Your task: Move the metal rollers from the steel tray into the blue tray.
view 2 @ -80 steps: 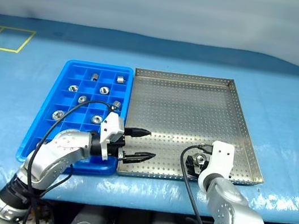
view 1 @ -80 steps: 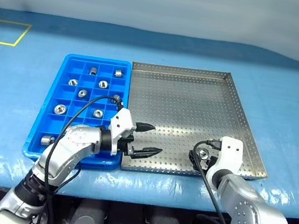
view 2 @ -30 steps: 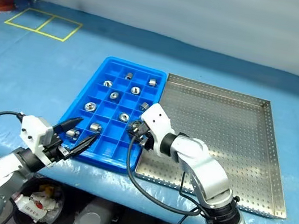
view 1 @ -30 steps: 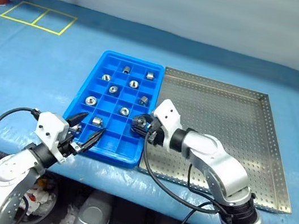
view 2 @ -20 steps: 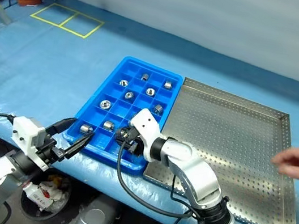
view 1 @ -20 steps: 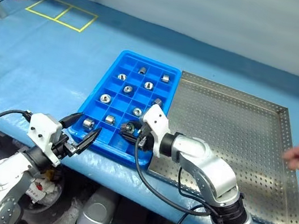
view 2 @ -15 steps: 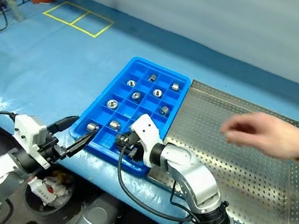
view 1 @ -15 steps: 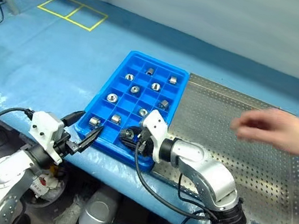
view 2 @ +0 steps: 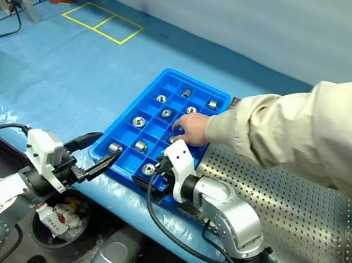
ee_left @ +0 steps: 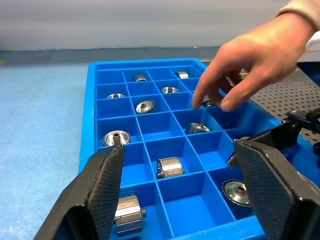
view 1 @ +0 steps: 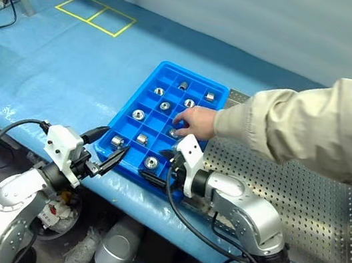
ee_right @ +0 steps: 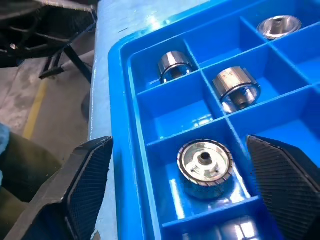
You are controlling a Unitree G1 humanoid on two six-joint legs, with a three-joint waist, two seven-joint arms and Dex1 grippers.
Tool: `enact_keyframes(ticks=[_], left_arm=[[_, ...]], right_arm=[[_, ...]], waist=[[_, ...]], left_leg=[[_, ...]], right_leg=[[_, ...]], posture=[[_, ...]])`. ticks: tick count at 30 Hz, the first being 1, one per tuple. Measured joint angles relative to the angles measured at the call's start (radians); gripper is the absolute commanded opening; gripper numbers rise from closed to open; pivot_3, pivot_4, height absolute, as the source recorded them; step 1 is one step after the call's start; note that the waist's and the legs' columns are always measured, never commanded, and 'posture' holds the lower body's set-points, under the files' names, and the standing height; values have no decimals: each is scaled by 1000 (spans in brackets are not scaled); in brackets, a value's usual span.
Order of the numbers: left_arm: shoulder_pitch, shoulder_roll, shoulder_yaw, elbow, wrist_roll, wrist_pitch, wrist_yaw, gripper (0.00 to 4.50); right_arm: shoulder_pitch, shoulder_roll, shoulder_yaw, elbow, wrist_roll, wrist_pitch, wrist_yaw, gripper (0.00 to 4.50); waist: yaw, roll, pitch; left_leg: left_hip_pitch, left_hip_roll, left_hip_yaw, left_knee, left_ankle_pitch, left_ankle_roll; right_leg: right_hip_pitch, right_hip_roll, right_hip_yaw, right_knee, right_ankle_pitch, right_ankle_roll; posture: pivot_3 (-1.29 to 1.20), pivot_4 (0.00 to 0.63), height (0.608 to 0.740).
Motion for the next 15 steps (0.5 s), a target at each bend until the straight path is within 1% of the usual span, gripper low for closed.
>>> enact_keyframes(ticks=[4, 7, 11, 15], left_arm=[[-13, 6, -9, 8, -1, 5, -15, 3798], [-33, 9, -13, 22, -1, 6, -25, 3798], [-48, 12, -23, 34, 0, 8, -31, 3798], [-68, 26, -41, 45, 1, 11, -50, 3798]], right_arm=[[27, -32, -47, -107, 50, 24, -1, 4476], [60, -66, -57, -161, 80, 42, -1, 4476], [83, -100, -62, -195, 104, 59, -3, 4476], [109, -104, -66, -228, 114, 63, -34, 4476]], waist=[[-8, 0, 0], [-12, 0, 0], [-26, 0, 0], [-51, 0, 0]], left_leg=[[0, 0, 0, 0, 0, 0], [0, 0, 0, 0, 0, 0], [0, 1, -1, 2, 0, 0], [0, 4, -2, 5, 0, 0]], right_leg=[[0, 0, 0, 0, 0, 0], [1, 0, 0, 0, 0, -1], [2, 0, 0, 2, 0, -1], [2, 0, 0, 2, 0, -1]], posture=[[365, 150, 740], [354, 150, 740], [334, 150, 740], [308, 150, 740]])
